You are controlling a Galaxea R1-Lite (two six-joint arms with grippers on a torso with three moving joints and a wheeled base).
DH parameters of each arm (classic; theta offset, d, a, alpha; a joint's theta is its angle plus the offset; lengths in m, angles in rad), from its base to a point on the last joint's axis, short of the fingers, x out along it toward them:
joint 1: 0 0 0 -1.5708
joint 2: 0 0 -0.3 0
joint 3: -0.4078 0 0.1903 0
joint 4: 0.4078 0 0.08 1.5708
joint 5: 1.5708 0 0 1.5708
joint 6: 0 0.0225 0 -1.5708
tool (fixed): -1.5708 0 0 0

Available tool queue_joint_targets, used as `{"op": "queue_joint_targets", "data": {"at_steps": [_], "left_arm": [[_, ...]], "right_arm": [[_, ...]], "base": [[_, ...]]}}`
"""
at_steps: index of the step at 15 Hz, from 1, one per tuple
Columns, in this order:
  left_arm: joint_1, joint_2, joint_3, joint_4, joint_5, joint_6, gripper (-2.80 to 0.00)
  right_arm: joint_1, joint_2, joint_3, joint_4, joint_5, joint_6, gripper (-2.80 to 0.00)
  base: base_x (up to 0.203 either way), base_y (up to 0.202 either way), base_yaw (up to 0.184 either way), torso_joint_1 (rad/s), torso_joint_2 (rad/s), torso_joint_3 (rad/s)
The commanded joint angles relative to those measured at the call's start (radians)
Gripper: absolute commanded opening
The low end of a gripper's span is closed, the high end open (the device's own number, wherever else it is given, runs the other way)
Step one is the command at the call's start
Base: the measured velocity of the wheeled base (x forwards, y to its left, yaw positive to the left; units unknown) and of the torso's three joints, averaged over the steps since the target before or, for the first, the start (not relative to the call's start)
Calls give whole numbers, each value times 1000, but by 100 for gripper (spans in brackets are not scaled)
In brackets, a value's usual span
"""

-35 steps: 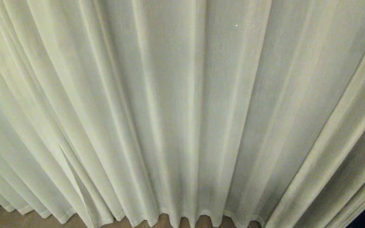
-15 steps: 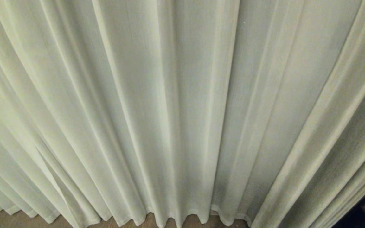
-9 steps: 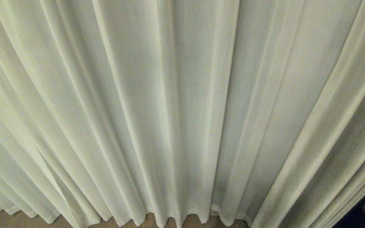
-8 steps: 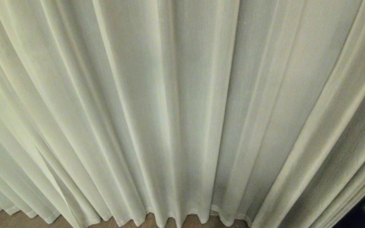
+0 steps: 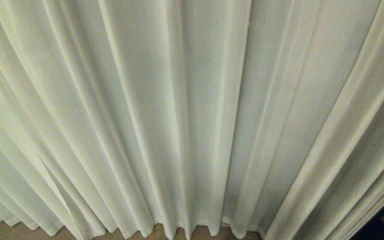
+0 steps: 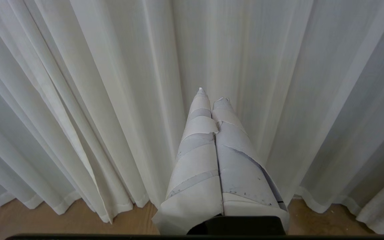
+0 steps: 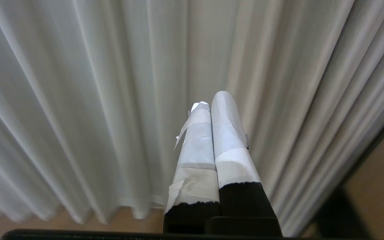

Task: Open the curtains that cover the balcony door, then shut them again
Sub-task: Close the outer curtains on both sides

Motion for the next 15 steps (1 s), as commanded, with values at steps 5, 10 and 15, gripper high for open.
{"op": "queue_joint_targets", "data": {"at_steps": [5,10,15], "left_arm": [[0,-1,0,0,0,0,-280],[0,-1,0,0,0,-1,-280],[0,-1,0,0,0,0,-280]], "right_arm": [[-2,121,-3,-2,30,-89,-280],[-98,597,-291,-1,33,-36,-280],[-360,1064,-689,-22,30,46,0]], "base": [[0,0,0,0,0,0],[0,0,0,0,0,0],[0,0,0,0,0,0]]}}
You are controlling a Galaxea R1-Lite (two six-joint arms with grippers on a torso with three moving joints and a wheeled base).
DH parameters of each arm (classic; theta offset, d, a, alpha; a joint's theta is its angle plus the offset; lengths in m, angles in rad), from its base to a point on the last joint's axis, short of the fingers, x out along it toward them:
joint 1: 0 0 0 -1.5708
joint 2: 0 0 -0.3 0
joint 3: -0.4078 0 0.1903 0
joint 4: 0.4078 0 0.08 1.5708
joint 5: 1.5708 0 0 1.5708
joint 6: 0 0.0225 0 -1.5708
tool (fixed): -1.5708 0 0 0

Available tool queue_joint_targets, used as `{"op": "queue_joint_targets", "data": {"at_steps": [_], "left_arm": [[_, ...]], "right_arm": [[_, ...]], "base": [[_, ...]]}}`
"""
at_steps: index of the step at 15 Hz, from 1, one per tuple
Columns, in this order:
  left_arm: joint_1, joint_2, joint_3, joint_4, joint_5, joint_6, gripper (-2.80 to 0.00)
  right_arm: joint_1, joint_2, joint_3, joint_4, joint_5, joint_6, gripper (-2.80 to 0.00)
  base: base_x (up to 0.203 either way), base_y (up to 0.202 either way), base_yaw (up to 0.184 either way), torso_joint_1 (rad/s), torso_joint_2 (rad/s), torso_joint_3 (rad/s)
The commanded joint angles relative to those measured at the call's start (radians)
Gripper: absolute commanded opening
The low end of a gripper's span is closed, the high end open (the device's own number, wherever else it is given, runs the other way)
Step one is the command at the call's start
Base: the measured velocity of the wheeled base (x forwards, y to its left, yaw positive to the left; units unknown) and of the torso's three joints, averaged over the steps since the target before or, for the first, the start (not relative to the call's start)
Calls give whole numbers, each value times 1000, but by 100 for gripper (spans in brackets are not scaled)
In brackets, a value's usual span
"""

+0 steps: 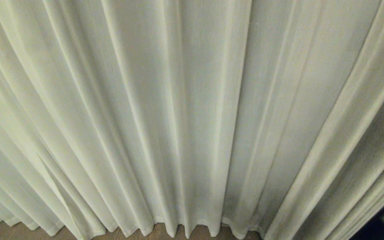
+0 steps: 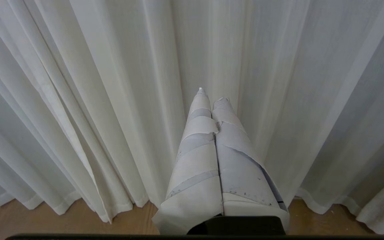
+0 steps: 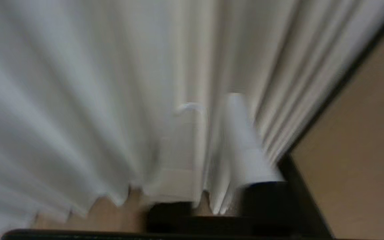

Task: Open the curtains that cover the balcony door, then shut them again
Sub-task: Close the outer curtains on both sides

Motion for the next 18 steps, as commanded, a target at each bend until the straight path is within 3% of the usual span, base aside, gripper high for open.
{"op": "queue_joint_targets", "data": {"at_steps": [1,4,9,11,13,15,18], "left_arm": [[0,-1,0,0,1,-1,-280],[0,-1,0,0,1,1,-280],[0,-1,0,0,1,1,-280],[0,-1,0,0,1,1,-280],[0,-1,0,0,1,1,-280],[0,-1,0,0,1,1,-280],[0,-1,0,0,1,0,-280]], "right_arm": [[-87,275,-164,-23,-3,35,0],[-147,413,-282,-108,-4,67,0],[-150,667,-454,-289,12,118,0],[-169,749,-578,-302,75,140,0],[-242,778,-641,-284,156,145,0],[-282,748,-600,-270,197,137,0],[-308,704,-540,-269,345,124,0]], "base": [[0,0,0,0,0,0],[0,0,0,0,0,0],[0,0,0,0,0,0],[0,0,0,0,0,0],[0,0,0,0,0,0],[0,0,0,0,0,0],[0,0,0,0,0,0]]}}
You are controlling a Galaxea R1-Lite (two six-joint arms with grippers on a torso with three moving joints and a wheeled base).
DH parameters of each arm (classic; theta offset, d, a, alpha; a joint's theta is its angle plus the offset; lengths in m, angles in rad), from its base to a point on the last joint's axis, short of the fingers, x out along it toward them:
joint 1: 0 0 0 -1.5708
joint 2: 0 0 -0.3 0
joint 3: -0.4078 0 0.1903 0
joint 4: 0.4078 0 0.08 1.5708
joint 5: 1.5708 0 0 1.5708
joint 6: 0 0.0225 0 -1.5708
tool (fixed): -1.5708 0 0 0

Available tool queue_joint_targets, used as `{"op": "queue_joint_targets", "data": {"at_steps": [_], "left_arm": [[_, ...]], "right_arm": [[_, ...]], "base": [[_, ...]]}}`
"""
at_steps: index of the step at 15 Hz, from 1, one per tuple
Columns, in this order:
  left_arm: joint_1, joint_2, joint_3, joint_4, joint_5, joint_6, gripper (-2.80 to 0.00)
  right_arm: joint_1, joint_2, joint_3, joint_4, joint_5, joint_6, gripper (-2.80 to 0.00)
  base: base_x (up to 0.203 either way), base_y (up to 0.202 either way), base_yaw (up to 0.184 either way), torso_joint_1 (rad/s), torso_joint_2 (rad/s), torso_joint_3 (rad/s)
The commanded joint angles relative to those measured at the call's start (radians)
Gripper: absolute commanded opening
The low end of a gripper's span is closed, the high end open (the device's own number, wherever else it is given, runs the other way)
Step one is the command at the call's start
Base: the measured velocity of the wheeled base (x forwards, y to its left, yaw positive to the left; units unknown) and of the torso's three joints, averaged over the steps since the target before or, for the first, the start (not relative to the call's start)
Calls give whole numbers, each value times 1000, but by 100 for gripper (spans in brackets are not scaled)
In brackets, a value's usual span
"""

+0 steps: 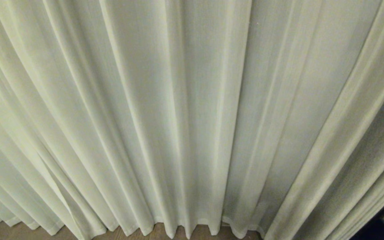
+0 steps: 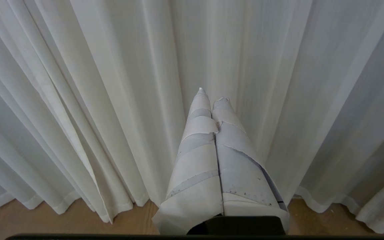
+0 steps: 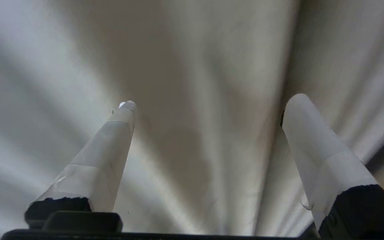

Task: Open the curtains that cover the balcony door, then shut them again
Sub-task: Close the outer curtains on both sides

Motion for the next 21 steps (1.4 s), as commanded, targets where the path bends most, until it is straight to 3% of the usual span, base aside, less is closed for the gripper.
{"op": "queue_joint_targets", "data": {"at_steps": [1,4,7,12,16,21], "left_arm": [[0,-1,0,0,1,1,-280],[0,-1,0,0,1,1,-280],[0,-1,0,0,1,0,-280],[0,-1,0,0,1,1,-280],[0,-1,0,0,1,0,-280],[0,-1,0,0,1,0,-280]], "right_arm": [[-11,-26,24,-5,104,-1,0],[-2,7,-3,-18,285,-4,0],[26,71,-83,-18,363,-5,0],[83,233,-305,-32,345,-46,0],[89,363,-496,-53,196,-131,0],[106,445,-609,-60,167,-103,0]], "base": [[0,0,0,0,0,0],[0,0,0,0,0,0],[0,0,0,0,0,0],[0,0,0,0,0,0],[0,0,0,0,0,0],[0,0,0,0,0,0]]}}
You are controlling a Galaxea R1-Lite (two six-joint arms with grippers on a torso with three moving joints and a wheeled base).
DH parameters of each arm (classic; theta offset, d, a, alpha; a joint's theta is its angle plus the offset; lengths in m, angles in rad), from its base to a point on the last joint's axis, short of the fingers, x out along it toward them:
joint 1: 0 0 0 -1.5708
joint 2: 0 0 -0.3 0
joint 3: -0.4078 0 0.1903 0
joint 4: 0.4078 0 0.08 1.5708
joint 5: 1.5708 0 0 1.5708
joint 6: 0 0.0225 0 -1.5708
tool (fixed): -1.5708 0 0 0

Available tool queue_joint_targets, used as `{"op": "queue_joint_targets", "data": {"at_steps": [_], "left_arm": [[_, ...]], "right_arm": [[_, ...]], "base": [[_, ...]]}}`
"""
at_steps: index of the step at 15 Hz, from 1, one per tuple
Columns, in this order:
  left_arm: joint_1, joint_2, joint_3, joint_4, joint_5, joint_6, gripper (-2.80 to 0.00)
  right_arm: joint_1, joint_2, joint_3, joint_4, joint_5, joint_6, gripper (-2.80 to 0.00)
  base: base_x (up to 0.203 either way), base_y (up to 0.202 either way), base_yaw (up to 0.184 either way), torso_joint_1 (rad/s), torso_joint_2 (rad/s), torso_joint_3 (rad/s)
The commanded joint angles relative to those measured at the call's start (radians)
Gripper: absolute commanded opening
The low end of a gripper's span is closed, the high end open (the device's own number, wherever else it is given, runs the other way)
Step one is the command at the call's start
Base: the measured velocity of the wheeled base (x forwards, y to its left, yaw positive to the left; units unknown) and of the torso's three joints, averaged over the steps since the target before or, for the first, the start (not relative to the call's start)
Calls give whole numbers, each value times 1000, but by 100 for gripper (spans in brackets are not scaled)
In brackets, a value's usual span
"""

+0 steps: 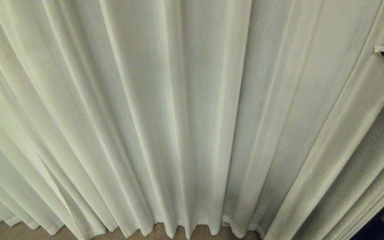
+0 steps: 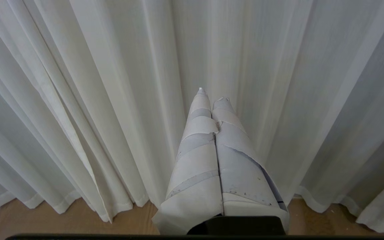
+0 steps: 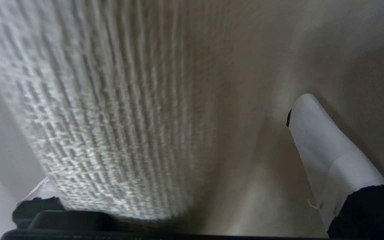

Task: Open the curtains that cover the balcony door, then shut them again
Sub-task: Close the outer curtains on both sides

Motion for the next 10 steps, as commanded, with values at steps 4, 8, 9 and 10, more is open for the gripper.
{"op": "queue_joint_targets", "data": {"at_steps": [4,8,9,10], "left_arm": [[0,-1,0,0,0,-1,-280],[0,-1,0,0,0,1,-280],[0,-1,0,0,0,1,-280],[0,-1,0,0,0,-1,-280]], "right_arm": [[22,13,-1,-37,8,83,-280],[44,-92,116,-60,12,118,-280],[54,-132,165,-60,11,118,-280],[69,-182,223,-61,10,118,-280]], "base": [[0,0,0,0,0,0],[0,0,0,0,0,0],[0,0,0,0,0,0],[0,0,0,0,0,0]]}}
